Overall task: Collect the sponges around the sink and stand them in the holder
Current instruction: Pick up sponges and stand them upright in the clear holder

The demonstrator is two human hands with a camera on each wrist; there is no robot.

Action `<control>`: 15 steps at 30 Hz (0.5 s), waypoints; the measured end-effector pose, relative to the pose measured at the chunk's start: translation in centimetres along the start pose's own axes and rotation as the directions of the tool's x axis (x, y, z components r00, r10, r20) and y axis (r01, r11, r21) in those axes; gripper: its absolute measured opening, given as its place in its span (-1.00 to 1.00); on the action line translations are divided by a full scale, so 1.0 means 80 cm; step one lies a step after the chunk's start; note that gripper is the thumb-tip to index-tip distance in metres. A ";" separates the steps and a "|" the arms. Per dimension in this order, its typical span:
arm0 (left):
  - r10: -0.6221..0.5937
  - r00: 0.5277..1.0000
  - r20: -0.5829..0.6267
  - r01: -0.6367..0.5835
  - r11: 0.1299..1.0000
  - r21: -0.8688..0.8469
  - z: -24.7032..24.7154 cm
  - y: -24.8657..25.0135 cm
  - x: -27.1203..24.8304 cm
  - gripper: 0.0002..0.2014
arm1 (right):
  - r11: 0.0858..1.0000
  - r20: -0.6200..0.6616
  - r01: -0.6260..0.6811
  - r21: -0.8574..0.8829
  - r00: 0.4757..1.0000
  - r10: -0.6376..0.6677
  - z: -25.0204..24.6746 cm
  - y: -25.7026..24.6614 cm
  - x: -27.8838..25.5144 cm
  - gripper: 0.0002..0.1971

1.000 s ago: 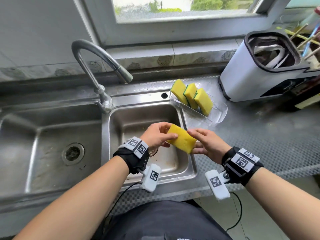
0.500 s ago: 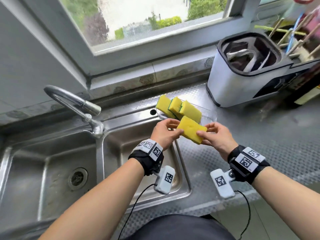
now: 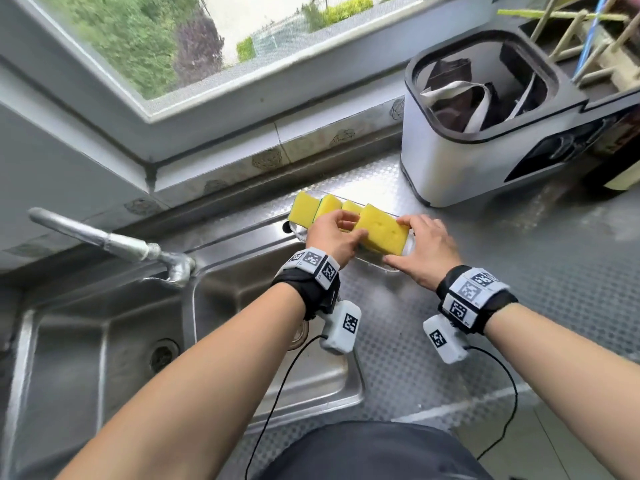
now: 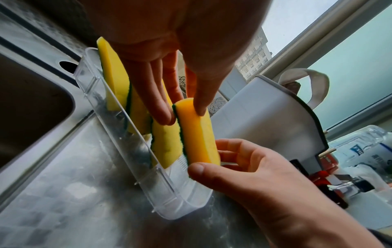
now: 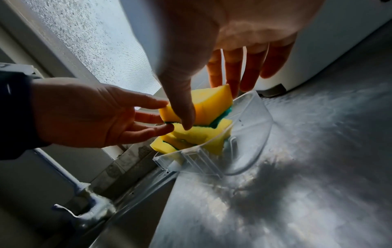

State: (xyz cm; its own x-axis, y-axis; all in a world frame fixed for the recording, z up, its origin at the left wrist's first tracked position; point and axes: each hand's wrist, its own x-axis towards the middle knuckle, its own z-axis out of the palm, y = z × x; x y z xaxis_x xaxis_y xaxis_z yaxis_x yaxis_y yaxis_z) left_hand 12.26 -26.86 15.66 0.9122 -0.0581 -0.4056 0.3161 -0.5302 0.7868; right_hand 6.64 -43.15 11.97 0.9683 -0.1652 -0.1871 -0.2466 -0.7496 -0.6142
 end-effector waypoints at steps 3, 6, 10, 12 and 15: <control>0.031 0.999 -0.014 -0.029 0.994 0.107 0.001 -0.003 0.007 -0.71 | 0.999 0.005 0.005 -0.043 1.000 -0.005 0.005 0.002 0.011 -0.35; 0.053 0.998 -0.021 -0.048 0.982 0.184 0.005 -0.004 0.008 -0.69 | 0.987 -0.018 0.072 -0.143 0.997 -0.075 0.009 0.005 0.019 -0.38; 0.074 0.997 -0.009 -0.070 0.968 0.243 0.012 -0.006 0.009 -0.70 | 0.961 -0.004 0.121 -0.249 0.992 -0.126 0.009 0.008 0.024 -0.39; 0.073 0.997 -0.022 -0.065 0.968 0.241 0.014 -0.007 0.010 -0.69 | 0.952 -0.012 0.127 -0.277 0.991 -0.136 0.009 0.007 0.026 -0.40; 0.092 0.995 -0.047 -0.078 0.965 0.250 0.014 -0.006 0.010 -0.69 | 0.941 -0.034 0.143 -0.305 0.986 -0.161 0.008 0.006 0.025 -0.41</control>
State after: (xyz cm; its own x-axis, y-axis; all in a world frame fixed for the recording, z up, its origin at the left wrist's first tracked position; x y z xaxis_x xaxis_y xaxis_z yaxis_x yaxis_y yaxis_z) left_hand 12.54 -27.63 14.47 0.9487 -0.0672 -0.3091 0.1690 -0.7183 0.6749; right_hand 8.41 -43.40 10.81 0.9962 -0.0638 -0.0593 -0.0813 -0.9250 -0.3711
